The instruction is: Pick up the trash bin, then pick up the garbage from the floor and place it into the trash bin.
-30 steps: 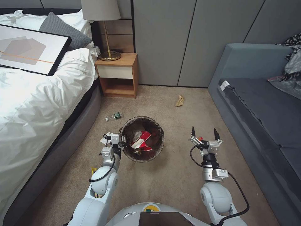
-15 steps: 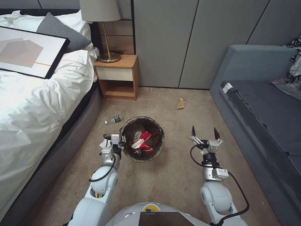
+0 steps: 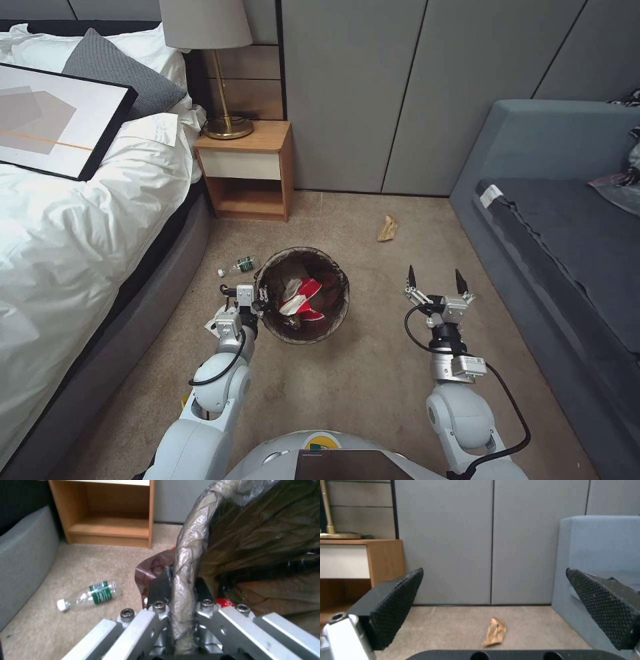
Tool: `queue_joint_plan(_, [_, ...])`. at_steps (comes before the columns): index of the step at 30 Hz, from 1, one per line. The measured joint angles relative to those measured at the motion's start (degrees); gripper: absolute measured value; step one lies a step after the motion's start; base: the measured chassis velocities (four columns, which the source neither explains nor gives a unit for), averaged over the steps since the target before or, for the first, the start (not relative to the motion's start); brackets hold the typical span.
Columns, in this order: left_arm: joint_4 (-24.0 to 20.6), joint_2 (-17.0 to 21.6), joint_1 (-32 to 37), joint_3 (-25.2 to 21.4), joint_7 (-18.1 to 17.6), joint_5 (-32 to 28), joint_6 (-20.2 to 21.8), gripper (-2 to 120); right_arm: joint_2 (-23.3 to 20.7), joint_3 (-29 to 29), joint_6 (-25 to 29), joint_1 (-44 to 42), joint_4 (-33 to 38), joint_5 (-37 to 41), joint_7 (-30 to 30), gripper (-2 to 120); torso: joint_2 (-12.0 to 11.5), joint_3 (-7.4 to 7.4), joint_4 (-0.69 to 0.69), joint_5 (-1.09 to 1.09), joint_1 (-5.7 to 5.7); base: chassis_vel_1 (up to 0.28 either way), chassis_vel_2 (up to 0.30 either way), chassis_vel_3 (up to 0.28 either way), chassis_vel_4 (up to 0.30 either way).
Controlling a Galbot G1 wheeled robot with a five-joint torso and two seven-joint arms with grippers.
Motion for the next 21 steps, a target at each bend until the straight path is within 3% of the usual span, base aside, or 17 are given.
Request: queue_joint_plan(21, [0.1, 0.1, 0.0, 0.2, 0.0, -0.1, 0.1, 2, -0.2, 0.0, -0.2, 0.2, 0.1, 0.1, -0.2, 100, 0.0, 0.0, -0.02, 0.01, 0.0, -0.146, 0.14, 0.14, -0.138])
